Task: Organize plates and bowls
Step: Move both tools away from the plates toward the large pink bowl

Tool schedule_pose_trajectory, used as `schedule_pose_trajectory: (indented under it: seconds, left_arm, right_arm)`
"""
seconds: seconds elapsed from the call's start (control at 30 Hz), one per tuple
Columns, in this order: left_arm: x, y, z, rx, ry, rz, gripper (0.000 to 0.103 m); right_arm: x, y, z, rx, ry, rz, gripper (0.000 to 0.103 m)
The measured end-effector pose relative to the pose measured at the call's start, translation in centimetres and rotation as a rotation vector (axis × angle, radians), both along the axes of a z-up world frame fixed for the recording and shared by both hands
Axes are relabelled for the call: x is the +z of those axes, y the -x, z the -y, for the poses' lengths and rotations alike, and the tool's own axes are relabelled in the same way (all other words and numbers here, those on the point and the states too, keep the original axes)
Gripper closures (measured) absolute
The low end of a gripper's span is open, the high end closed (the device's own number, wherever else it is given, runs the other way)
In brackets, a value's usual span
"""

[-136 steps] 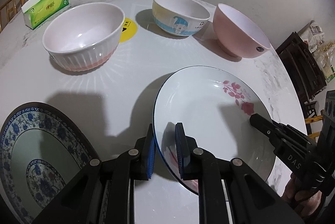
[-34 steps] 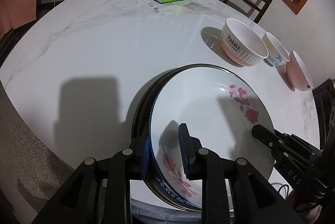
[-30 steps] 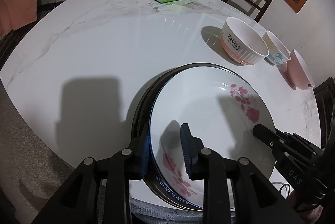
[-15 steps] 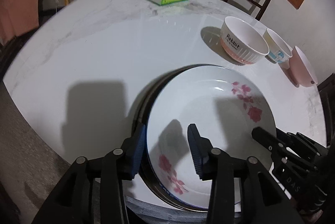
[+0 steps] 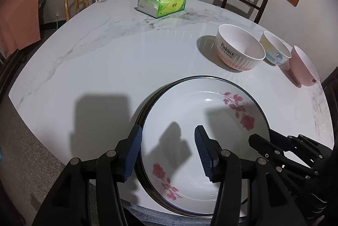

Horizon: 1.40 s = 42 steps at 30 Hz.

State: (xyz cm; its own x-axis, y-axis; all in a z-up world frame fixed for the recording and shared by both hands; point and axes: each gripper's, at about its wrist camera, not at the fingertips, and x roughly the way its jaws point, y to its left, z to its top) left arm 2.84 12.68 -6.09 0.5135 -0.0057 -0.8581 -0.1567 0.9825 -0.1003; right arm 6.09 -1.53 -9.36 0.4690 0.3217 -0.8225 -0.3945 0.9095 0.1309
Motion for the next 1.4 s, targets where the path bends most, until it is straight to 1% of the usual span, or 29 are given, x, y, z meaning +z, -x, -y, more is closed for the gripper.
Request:
schedule_pose_trajectory:
  seconds: [0.23,0.3,0.37,0.5,0.63,0.67,0.73,0.83,1.0,1.1,1.23,1.33,1.4]
  left_arm:
    - [0.5,-0.3,0.9,-0.005,-0.022,0.016,0.050]
    - [0.5,-0.4,1.3,-0.013,-0.024,0.015,0.047]
    - [0.6,-0.7,1.9,-0.027,-0.022,0.014,0.047]
    - [0.7,-1.1,3.4,-0.060,-0.024,0.011,0.045]
    - [1.0,-1.8,5.4,-0.105,-0.028,0.013,0.037]
    - [1.1,-1.9,5.9,-0.119,-0.025,0.014,0.037]
    - [1.3,-2.3,6.9,-0.147,-0.009,0.013,0.033]
    - [1.6,-3.0,8.5,-0.175,0.000,0.015,0.031]
    - [1.6,-4.2,11.2,-0.227,0.006,-0.004,0.029]
    - [1.8,-4.9,13.0,-0.260,-0.002,-0.010,0.024]
    - [2.5,-6.1,15.2,-0.303,-0.019,-0.016,0.020]
    - [3.4,-7.2,16.9,-0.334,-0.018,-0.012,0.019]
    - [4.1,-8.3,18.0,-0.344,0.006,-0.020,0.019]
  right_arm:
    - [1.2,0.2,1.1,-0.022,-0.008,0.037,0.073]
    - [1.5,0.2,2.0,-0.043,-0.011,0.042,0.072]
    - [1.7,0.2,2.8,-0.061,-0.016,0.044,0.072]
    - [2.0,0.1,5.2,-0.109,-0.017,0.047,0.072]
    - [2.1,0.0,8.2,-0.173,-0.016,0.037,0.072]
    - [2.1,0.0,9.1,-0.189,-0.019,0.034,0.072]
    - [2.1,-0.1,10.5,-0.210,-0.021,0.026,0.072]
    - [2.2,0.0,12.4,-0.244,0.002,0.023,0.072]
    - [2.8,-0.3,16.0,-0.315,-0.008,0.022,0.064]
    - [3.4,-0.8,18.1,-0.348,0.000,0.030,0.064]
    - [4.9,-2.1,21.1,-0.391,0.013,0.042,0.064]
    - [6.1,-3.4,23.0,-0.418,0.018,0.050,0.062]
    - [6.7,-4.5,24.3,-0.436,0.010,0.048,0.056]
